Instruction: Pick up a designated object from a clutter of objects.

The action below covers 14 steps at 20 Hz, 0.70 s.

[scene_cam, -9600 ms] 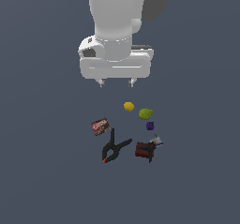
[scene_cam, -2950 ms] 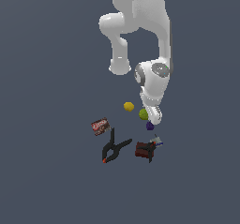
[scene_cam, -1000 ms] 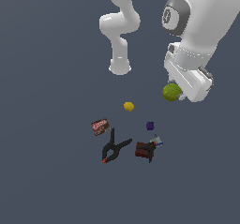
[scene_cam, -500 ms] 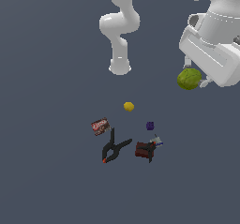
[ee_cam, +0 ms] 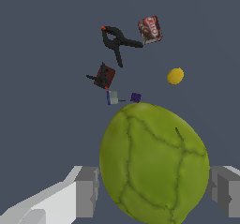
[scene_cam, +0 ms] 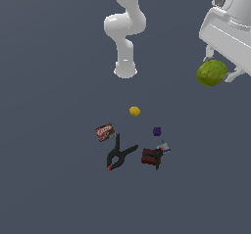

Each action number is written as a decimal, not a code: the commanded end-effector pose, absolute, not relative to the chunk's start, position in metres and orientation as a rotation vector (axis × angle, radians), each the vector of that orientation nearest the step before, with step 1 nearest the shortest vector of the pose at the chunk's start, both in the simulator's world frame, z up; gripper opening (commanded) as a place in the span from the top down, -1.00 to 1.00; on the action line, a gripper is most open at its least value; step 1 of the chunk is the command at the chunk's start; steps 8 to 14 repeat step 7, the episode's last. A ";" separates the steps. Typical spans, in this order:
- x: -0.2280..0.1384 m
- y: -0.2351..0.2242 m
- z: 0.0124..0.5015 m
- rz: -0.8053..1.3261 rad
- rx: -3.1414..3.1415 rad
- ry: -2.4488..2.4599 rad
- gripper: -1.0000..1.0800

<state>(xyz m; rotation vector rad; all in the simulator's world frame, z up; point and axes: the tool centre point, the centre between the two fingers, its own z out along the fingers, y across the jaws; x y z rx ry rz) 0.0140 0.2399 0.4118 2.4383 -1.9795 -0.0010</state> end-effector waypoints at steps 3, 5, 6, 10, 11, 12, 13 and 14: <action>0.017 0.242 0.421 0.000 2.439 -1.980 1.00; 0.018 0.243 0.423 0.000 2.439 -1.980 1.00; 0.018 0.243 0.423 0.000 2.439 -1.980 1.00; 0.018 0.243 0.423 0.000 2.439 -1.980 1.00; 0.018 0.243 0.423 0.000 2.439 -1.980 1.00; 0.018 0.243 0.423 0.000 2.439 -1.980 1.00; 0.018 0.243 0.423 0.000 2.439 -1.980 1.00; 0.018 0.243 0.423 0.000 2.439 -1.980 1.00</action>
